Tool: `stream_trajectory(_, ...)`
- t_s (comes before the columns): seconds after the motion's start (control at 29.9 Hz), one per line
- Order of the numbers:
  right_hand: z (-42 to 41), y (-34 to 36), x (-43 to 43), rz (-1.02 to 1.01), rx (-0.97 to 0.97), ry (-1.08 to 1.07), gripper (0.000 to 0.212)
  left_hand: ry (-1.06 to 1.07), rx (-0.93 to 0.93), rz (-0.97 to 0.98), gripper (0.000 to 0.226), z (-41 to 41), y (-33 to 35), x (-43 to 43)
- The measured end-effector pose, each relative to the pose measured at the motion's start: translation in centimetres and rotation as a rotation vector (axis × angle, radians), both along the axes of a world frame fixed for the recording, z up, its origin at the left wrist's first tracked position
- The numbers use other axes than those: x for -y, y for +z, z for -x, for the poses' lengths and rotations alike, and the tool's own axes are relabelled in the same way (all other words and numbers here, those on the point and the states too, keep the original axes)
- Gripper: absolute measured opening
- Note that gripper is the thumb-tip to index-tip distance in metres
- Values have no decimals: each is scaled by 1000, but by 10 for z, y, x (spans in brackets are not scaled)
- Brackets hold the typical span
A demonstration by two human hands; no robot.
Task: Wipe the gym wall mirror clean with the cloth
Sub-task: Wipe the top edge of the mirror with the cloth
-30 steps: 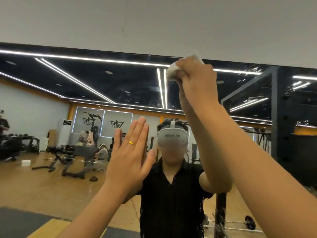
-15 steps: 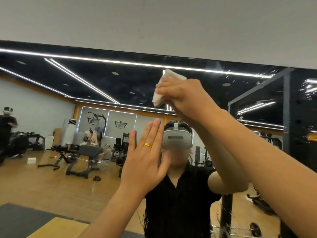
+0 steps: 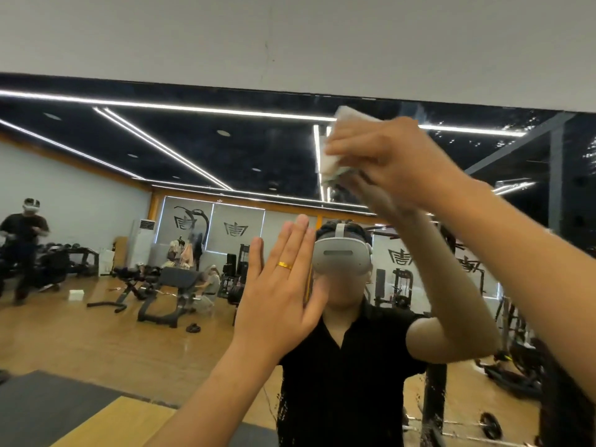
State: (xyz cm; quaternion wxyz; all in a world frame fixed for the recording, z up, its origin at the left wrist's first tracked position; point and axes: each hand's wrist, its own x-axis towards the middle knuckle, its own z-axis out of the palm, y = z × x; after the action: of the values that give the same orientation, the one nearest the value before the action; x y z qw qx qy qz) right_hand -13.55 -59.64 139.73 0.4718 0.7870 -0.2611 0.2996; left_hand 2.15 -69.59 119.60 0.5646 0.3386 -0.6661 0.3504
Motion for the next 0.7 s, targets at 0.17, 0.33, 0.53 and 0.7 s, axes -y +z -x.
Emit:
stream_trajectory(0.17, 28, -7, 6, 110, -20, -49, 29, 10, -8, -1, 68, 2, 0, 1)
stream_trajectory(0.33, -37, -8, 30, 74, -73, -57, 30, -1, -14, 11, 68, 1, 0, 0)
stream_trajectory(0.53, -117, 1, 50, 13, -284, -145, 41, -23, -8, -11, 68, 0, 3, -1)
stream_trajectory(0.7, -89, 0, 36, 26, -226, -70, 33, -34, -15, 9, 67, 0, 2, -1)
